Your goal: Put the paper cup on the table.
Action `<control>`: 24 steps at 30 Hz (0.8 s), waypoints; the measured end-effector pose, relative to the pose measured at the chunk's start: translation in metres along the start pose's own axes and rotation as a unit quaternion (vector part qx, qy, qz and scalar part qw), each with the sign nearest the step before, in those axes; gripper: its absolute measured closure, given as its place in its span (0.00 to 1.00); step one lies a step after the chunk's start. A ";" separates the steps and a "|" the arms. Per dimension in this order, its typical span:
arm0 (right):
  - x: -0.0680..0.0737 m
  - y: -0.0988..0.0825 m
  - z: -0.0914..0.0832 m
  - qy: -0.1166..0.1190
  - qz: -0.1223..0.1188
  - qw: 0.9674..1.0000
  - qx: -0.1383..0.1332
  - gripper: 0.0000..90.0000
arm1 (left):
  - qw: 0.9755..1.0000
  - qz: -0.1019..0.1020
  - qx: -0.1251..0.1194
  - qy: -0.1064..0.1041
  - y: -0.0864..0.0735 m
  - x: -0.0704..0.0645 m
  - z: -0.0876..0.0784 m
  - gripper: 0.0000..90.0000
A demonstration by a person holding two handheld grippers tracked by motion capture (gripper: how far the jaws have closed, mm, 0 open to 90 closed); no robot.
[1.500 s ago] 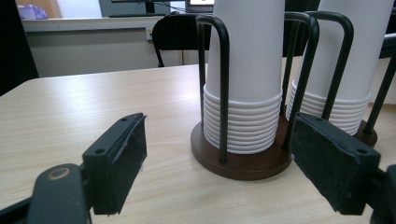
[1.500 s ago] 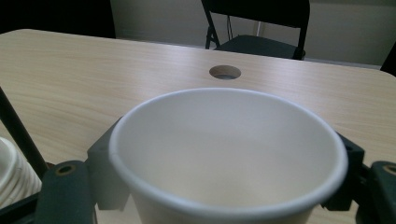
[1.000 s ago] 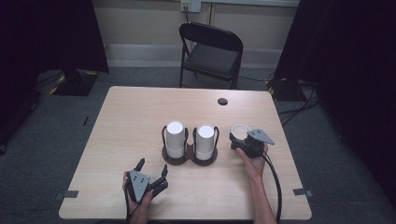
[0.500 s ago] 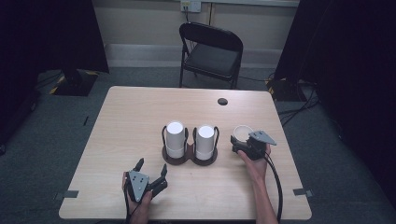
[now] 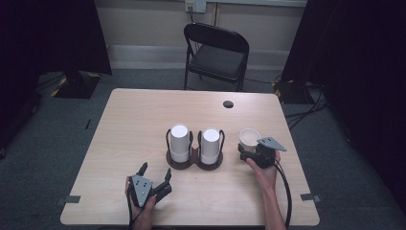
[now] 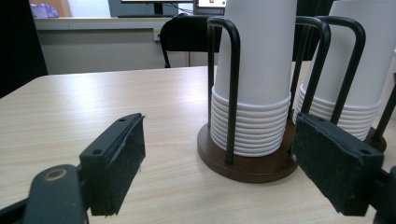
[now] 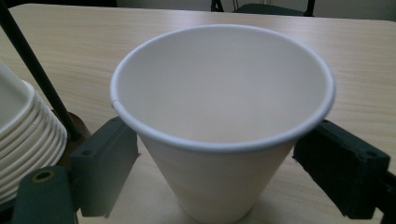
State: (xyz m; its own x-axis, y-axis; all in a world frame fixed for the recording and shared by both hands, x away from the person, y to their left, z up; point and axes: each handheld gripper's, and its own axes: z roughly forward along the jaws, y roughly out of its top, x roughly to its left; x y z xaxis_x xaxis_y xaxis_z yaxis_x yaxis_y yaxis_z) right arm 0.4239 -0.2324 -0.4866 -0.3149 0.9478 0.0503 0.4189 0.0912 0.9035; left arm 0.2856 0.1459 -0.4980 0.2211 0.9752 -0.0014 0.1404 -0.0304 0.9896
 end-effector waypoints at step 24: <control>0.015 -0.003 -0.044 -0.008 0.016 0.999 -0.042 0.15 | 1.000 0.002 0.006 0.003 0.000 0.000 0.001 0.20</control>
State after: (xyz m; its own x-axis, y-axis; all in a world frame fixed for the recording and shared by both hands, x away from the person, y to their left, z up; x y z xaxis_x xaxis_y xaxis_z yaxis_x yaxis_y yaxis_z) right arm 0.3802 -0.2317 -0.4699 -0.2890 0.9545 0.0734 0.3558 0.0359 0.9339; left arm 0.2865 0.1456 -0.4976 0.2163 0.9763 0.0032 0.1508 -0.0366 0.9879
